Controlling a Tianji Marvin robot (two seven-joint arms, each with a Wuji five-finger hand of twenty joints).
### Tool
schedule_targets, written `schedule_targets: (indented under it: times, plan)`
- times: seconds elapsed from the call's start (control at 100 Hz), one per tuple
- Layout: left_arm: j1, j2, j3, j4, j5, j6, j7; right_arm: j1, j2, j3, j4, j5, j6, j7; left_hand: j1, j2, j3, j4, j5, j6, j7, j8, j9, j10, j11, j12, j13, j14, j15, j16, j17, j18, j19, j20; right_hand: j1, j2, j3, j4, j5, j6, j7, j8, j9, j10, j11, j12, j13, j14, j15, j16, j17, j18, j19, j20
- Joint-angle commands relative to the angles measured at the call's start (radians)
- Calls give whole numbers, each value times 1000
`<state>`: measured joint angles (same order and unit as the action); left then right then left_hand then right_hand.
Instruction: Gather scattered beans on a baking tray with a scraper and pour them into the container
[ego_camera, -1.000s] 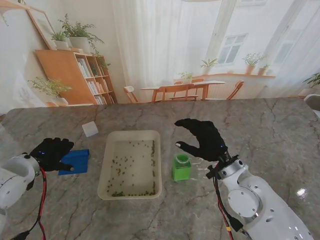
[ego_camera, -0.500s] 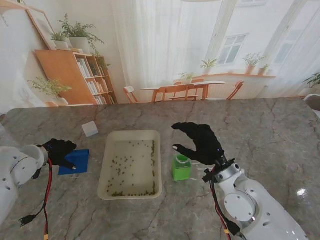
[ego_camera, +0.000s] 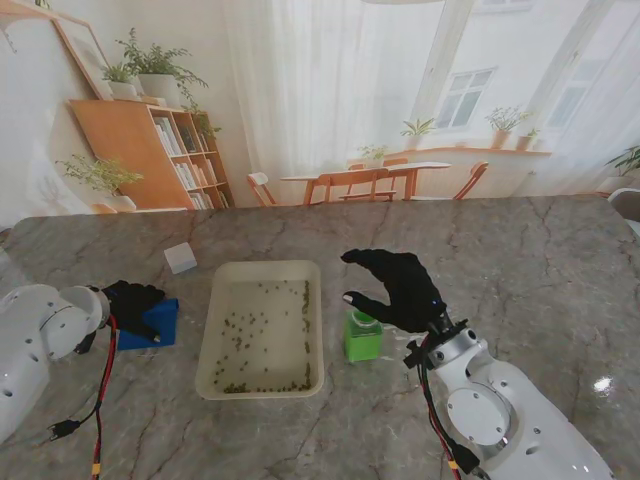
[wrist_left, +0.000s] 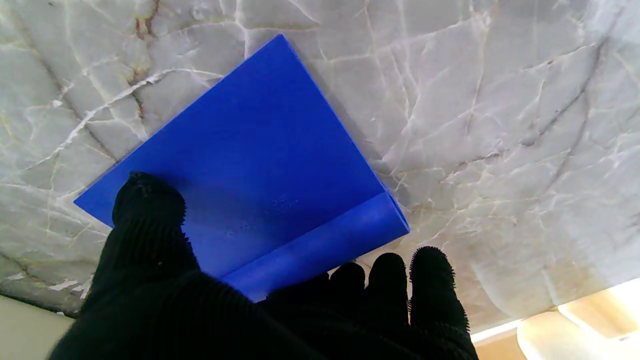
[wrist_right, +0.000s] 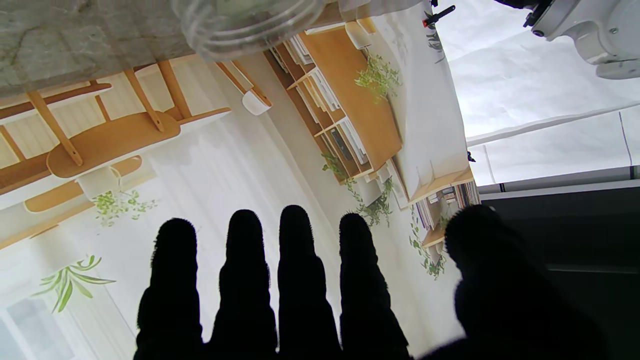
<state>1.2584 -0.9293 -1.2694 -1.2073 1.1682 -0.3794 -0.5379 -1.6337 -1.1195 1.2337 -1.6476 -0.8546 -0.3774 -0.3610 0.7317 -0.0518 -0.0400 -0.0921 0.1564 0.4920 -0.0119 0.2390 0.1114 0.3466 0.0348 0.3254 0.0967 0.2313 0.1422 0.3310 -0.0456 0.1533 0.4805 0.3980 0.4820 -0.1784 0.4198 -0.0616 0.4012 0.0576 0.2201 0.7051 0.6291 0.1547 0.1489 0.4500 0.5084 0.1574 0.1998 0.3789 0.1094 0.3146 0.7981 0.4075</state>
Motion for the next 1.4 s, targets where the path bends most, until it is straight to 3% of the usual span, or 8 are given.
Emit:
schedule_targets:
  times: [0.0,0.39,0.64,0.67,0.81,0.97,1.14,1.39]
  plan:
    - [0,-3,19,26,-4,5,4,-4,0,-2,-2,5,3,19,51,-29,27,73,-11,21,5,7,4,-21,26,31,12,12,37,10,3,26,59,10,7,23,-19,38,6,-17,6,-21,-1,-20,12,18,11,-13,3,16,-4,2,-26,21]
    - [-18,3,134,99,24,33,85,-6,-1,-6,1,11,8,21,229,-95,29,69,43,-29,146,342,310,-141,273,360,305,-52,294,325,192,15,467,257,5,34,-23,37,11,-19,10,-20,4,-22,14,21,14,-15,6,18,-1,0,-24,26]
    - [-84,10,250,173,-28,49,84,-13,-2,-3,-2,13,16,13,326,-132,33,68,278,-220,332,511,437,-302,575,608,475,-155,461,555,347,-4,570,314,1,47,-31,36,23,-22,17,-18,8,-25,16,23,18,-17,9,19,1,0,-21,29]
    - [-92,11,265,181,-34,54,83,-14,-3,-3,-2,14,17,12,344,-152,35,64,301,-251,381,554,459,-322,609,736,491,-169,490,593,364,-5,578,321,1,50,-33,36,21,-24,17,-18,9,-25,16,23,18,-18,9,19,0,0,-21,29]
    - [-126,14,333,221,-66,91,83,-21,-3,1,-5,13,20,7,389,-203,40,59,260,-322,666,858,486,-383,754,946,506,-214,600,698,384,6,601,339,1,55,-38,36,31,-31,22,-16,12,-27,18,25,20,-20,12,21,2,-1,-19,32]
    - [-135,11,371,252,-96,152,103,-28,-2,7,-9,10,20,8,452,-227,46,57,204,-385,1043,1032,467,-439,950,975,475,-232,695,757,358,27,627,365,3,59,-43,36,44,-39,30,-14,14,-30,18,26,22,-23,14,22,4,0,-17,34]
    - [-111,5,345,256,-70,190,174,-32,-3,8,-11,9,26,6,527,-233,47,54,308,-500,1300,1321,486,-504,1068,904,465,-232,762,721,342,28,656,360,3,65,-48,36,57,-41,39,-10,15,-31,19,27,23,-25,16,24,3,0,-15,36]
    - [-47,-10,241,213,-12,244,265,-34,-4,6,-12,5,36,-4,559,-205,37,18,361,-568,1455,1331,539,-548,1110,836,478,-186,663,625,345,59,643,341,3,77,-57,35,63,-47,46,-7,14,-32,20,29,21,-25,18,25,3,-1,-12,39]
